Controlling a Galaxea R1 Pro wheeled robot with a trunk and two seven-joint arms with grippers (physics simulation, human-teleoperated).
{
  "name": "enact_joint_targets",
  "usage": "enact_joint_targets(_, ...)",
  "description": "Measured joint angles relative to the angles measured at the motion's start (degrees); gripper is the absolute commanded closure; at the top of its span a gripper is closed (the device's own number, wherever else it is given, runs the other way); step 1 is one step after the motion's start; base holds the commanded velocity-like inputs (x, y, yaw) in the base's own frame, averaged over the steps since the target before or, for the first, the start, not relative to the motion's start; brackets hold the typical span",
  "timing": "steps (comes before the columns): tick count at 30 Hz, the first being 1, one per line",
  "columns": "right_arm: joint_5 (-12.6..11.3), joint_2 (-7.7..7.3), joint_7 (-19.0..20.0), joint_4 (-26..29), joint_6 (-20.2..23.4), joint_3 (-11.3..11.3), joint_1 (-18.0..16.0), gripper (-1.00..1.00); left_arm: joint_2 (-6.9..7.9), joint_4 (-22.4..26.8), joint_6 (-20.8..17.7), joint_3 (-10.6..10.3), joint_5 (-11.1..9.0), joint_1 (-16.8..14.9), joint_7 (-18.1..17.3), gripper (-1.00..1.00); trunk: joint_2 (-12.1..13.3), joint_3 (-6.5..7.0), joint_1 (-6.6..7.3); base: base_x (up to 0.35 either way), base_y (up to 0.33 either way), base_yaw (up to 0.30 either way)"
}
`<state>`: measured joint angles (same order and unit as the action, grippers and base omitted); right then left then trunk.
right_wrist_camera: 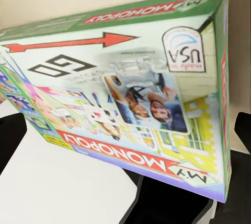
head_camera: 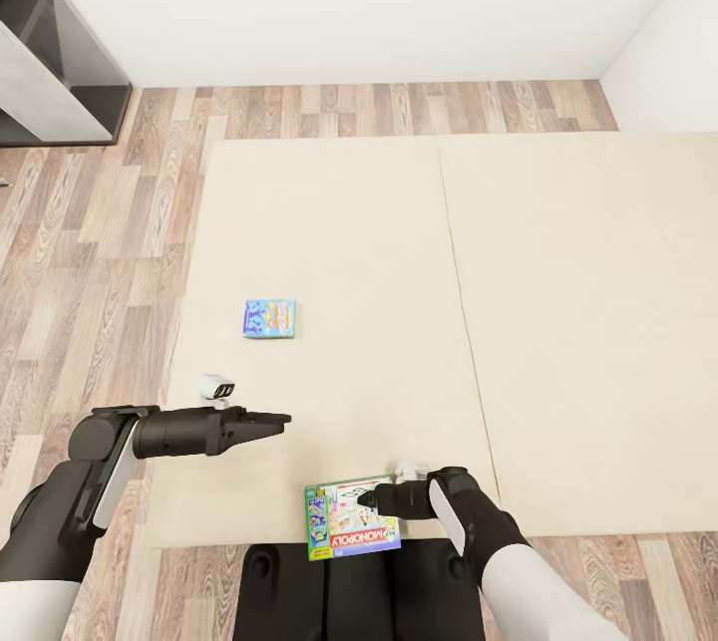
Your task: Put all the toys in the child's room - the three board games (two on the bed and one on the table), the two jigsaw puzzles on the table, and the tennis ball on the table - inside the toy box on the table in the child's room.
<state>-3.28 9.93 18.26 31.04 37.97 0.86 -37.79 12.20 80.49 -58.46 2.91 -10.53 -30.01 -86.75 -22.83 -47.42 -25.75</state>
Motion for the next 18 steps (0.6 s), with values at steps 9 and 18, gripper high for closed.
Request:
enact_joint_targets(9,0.00,-0.04,0.00,0.00,-0.01,0.01,0.00,-1.00,-0.06,0.00,0.00,-0.02,0.01,0.02,0.00,-1.00,0.00,-0.63,0.00,0.000,0.000,0.000)
enact_joint_targets(18,0.00,-0.03,0.00,0.00,-0.23,0.00,0.00,-1.00,0.00,0.00,0.00,0.00,-0.01,-0.01,0.00,-1.00,0.00,-0.91,0.00,0.000,0.000,0.000)
